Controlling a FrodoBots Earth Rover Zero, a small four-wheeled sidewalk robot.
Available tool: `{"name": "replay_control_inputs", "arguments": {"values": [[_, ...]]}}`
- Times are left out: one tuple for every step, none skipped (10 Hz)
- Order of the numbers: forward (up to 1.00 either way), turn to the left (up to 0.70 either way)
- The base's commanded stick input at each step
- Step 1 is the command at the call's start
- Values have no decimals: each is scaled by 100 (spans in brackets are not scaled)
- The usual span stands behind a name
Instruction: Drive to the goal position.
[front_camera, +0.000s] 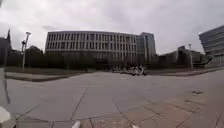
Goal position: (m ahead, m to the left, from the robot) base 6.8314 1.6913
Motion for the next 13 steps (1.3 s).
{"name": "replay_control_inputs", "arguments": {"values": [[70,0],[70,0],[70,0],[70,0],[70,0],[70,0],[70,0],[70,0],[70,0],[70,3],[70,6],[70,9],[70,28]]}}
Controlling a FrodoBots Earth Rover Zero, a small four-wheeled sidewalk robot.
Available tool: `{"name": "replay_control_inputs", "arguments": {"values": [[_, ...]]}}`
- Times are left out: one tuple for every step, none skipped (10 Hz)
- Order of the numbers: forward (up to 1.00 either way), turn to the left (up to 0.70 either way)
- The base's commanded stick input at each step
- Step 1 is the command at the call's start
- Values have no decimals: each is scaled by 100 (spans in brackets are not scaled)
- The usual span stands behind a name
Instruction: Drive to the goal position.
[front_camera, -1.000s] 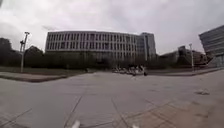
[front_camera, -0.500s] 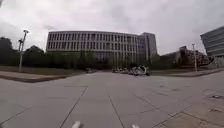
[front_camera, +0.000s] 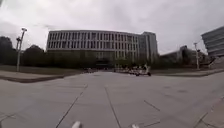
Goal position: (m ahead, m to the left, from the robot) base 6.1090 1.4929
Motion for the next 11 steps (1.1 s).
{"name": "replay_control_inputs", "arguments": {"values": [[70,35],[70,32],[70,7],[70,2],[70,0],[70,0],[70,0],[70,0],[70,0],[70,0],[70,0]]}}
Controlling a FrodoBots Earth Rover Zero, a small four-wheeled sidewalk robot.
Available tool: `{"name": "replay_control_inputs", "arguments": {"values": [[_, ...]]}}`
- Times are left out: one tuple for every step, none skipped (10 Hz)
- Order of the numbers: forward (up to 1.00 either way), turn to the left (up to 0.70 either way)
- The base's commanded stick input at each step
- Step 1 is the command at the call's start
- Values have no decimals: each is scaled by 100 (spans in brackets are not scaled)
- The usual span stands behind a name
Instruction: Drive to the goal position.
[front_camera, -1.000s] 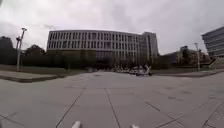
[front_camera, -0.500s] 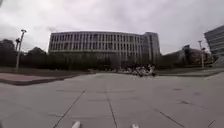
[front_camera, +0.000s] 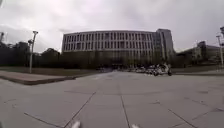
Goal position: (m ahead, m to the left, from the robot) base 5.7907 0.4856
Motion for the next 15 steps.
{"name": "replay_control_inputs", "arguments": {"values": [[70,0],[70,0],[70,0],[70,0],[70,0],[70,0],[70,0],[70,0],[70,0],[70,0],[70,-35],[70,-35],[70,-35],[70,-22],[70,0]]}}
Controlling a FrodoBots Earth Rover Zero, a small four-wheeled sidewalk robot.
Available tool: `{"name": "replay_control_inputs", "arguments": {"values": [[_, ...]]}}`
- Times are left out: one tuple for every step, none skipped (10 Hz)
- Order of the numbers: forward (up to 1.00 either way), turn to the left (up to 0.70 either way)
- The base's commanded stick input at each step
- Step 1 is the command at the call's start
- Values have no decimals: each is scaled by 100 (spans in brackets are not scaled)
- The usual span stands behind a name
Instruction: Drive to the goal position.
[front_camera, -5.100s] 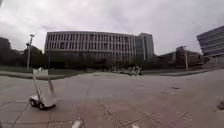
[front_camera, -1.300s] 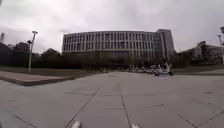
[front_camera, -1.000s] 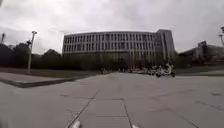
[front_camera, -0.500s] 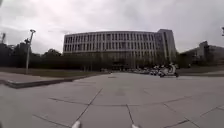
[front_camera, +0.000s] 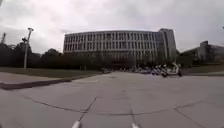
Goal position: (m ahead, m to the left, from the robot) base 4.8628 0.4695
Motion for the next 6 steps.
{"name": "replay_control_inputs", "arguments": {"values": [[70,0],[70,0],[70,0],[70,0],[70,0],[70,0]]}}
